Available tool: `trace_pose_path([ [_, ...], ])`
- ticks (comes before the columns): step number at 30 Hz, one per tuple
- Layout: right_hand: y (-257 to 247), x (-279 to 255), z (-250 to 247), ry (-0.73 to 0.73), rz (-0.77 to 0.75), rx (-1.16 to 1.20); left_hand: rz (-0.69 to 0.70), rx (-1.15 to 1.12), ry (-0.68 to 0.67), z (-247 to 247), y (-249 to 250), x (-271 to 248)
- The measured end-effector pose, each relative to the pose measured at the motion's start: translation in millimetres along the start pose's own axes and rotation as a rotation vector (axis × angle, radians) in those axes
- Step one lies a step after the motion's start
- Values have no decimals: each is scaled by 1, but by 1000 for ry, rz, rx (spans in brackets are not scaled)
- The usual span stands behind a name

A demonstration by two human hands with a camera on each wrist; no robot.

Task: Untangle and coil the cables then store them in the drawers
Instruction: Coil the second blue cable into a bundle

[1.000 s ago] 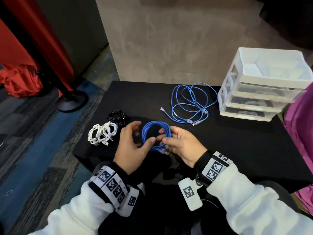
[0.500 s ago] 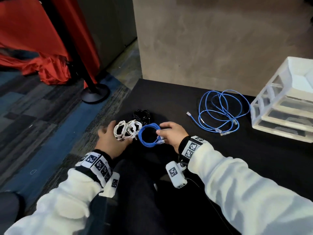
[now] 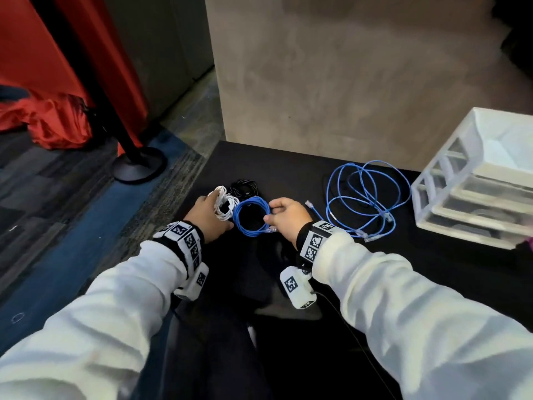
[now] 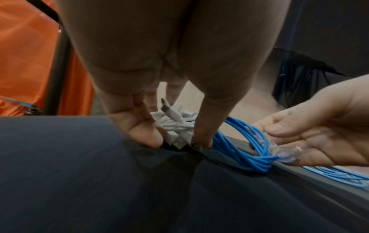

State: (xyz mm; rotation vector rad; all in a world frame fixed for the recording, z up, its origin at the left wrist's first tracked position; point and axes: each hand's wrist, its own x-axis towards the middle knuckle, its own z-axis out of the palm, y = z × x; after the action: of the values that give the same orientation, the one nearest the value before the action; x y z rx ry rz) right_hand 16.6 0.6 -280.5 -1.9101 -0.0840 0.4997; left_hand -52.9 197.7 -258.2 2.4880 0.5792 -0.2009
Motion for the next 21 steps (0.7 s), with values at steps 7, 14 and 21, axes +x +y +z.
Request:
trace_pose_path([
  [7, 11, -17, -74, 234, -252, -459, 29, 33, 110, -5, 0, 0],
  [14, 47, -57, -139, 85, -46, -978, 221, -246, 457, 24, 46, -52],
  [21, 56, -108, -137, 178, -352, -761, 203, -350, -96, 105, 109, -103],
])
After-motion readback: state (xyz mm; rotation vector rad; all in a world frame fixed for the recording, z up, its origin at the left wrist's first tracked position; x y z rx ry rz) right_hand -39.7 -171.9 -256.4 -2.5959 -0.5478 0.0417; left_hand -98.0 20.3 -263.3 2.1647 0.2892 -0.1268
